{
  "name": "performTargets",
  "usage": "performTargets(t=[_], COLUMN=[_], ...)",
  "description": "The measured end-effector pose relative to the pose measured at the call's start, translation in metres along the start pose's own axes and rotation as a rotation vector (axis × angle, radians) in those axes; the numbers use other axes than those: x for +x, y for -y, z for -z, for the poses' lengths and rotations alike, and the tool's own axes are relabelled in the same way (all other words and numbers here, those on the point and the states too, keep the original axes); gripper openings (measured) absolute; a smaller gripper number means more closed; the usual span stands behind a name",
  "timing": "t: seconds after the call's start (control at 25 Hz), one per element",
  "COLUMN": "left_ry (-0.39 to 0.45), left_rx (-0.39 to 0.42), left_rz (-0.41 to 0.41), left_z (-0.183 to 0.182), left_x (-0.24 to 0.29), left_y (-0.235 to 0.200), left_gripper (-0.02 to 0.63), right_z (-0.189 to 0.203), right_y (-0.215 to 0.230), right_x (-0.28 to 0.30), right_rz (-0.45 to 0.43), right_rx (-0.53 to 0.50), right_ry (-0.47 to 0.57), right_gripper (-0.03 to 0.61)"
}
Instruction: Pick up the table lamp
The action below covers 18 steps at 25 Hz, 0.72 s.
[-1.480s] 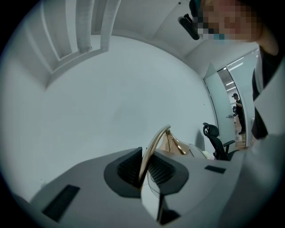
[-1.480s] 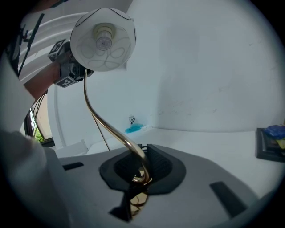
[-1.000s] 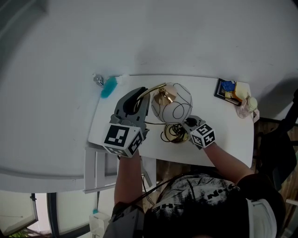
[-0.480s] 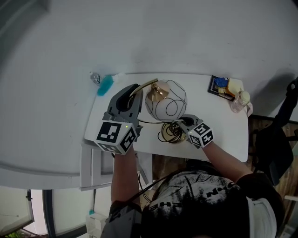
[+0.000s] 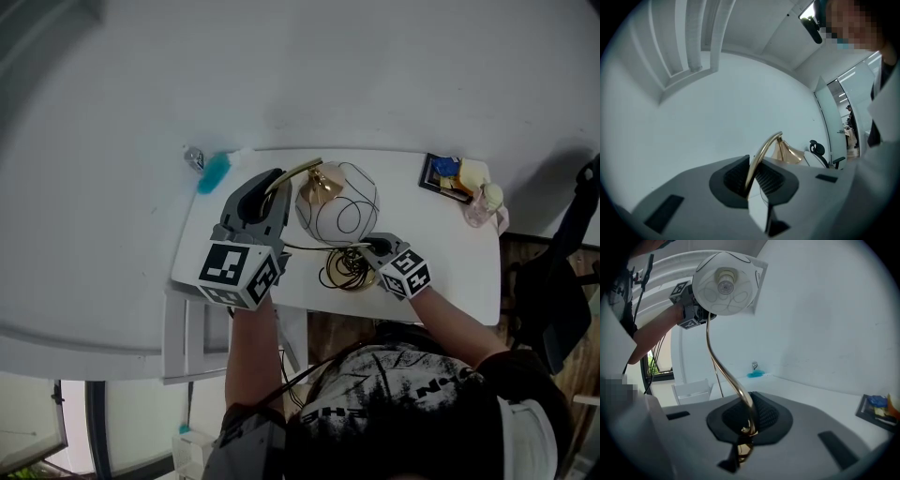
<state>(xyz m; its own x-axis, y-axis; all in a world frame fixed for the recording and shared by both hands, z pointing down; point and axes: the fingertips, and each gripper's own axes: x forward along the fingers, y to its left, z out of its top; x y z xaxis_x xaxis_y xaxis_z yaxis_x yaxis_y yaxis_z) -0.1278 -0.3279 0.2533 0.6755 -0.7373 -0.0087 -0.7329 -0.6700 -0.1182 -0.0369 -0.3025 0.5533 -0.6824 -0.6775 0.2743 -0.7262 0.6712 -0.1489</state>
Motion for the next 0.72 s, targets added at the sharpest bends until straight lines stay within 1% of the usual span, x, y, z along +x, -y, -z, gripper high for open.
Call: performTargets(t=[0.28, 0.72], left_ry=[-0.020, -0.015], left_rx=[-0.021, -0.015], left_rz=[0.005, -0.004], left_z=[0.002, 0.006], left_x=[0.004, -0.008], left_y=[-0.004, -0.001], left_gripper=[0.041, 0.041], right_z=[-0.001, 0.005], right_y=[0.003, -0.005], right_x=[0.001, 0.001], right_rz=[0.006, 0.004], right_rx=[0.010, -0.001], right_ry=[-0.014, -0.010], right_gripper=[0.020, 0.020])
